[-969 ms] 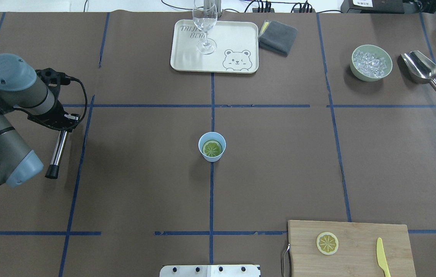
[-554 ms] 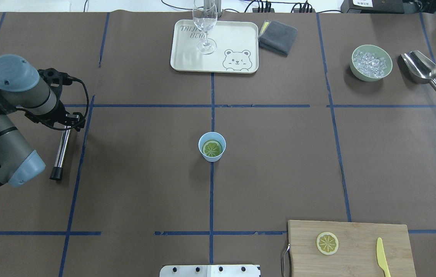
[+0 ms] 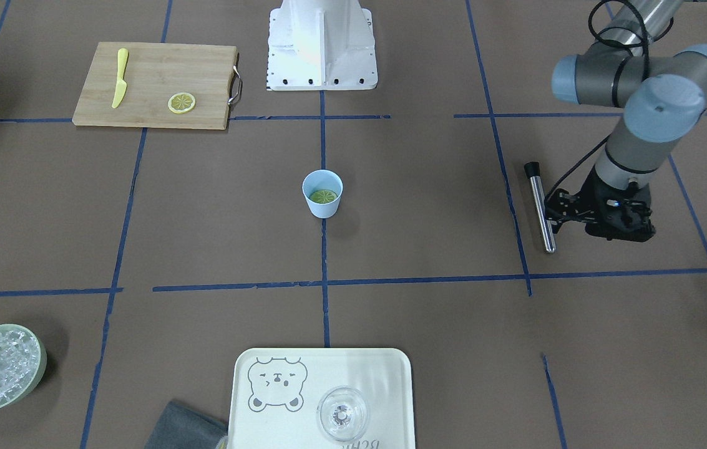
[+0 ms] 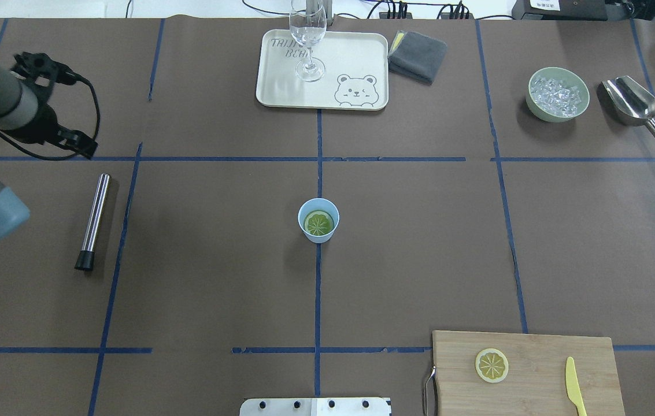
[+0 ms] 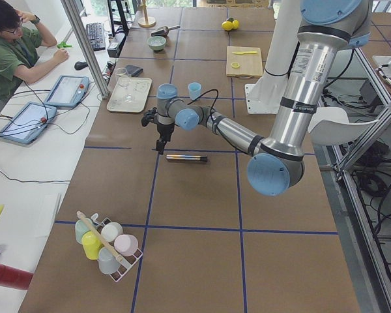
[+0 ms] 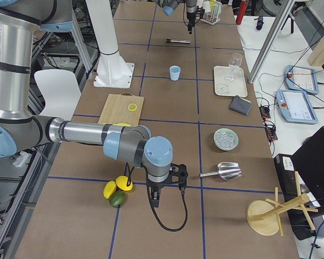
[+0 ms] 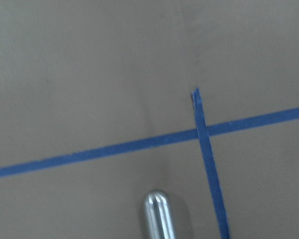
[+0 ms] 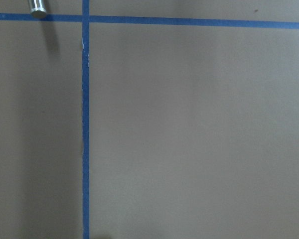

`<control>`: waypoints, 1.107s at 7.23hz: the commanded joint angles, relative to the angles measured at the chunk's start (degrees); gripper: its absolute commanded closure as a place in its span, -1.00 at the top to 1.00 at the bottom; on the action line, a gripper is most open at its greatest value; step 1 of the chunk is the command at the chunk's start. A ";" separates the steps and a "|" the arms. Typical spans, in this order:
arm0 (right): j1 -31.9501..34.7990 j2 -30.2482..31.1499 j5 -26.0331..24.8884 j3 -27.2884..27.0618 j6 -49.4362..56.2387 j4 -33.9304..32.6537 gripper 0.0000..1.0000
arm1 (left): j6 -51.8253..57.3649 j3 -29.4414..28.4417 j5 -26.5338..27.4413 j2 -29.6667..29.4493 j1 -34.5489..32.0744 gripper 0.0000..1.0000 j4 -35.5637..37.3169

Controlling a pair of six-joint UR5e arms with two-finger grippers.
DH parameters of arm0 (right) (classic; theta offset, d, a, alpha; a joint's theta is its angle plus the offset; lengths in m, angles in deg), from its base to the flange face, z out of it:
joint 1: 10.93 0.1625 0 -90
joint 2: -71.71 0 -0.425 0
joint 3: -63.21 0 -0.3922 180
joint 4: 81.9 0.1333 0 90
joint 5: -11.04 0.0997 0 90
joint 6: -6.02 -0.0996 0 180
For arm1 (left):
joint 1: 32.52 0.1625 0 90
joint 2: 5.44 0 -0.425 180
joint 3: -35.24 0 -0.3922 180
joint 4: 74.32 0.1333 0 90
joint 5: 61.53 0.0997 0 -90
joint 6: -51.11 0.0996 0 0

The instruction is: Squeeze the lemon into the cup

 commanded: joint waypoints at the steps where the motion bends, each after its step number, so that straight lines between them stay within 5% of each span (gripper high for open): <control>1: -0.09 -0.19 0.09 -0.04 0.00 0.07 1.00 | 17.31 0.91 -0.41 5.13 -13.03 1.00 0.17; 2: -0.09 -0.19 0.09 -0.13 0.00 0.07 1.00 | 27.47 0.65 -2.33 7.42 -19.18 1.00 0.25; 4: -0.09 -0.28 0.09 -0.22 -0.09 0.07 1.00 | 31.96 -4.07 -17.12 14.26 -28.97 1.00 0.61; 6: -0.17 -0.28 0.09 -0.48 -0.09 0.07 1.00 | 31.97 -3.84 -19.30 21.05 -31.61 1.00 1.48; 8: -0.18 -0.28 0.26 -0.83 -0.09 0.07 1.00 | 32.06 -2.17 -19.31 20.72 -32.16 1.00 9.81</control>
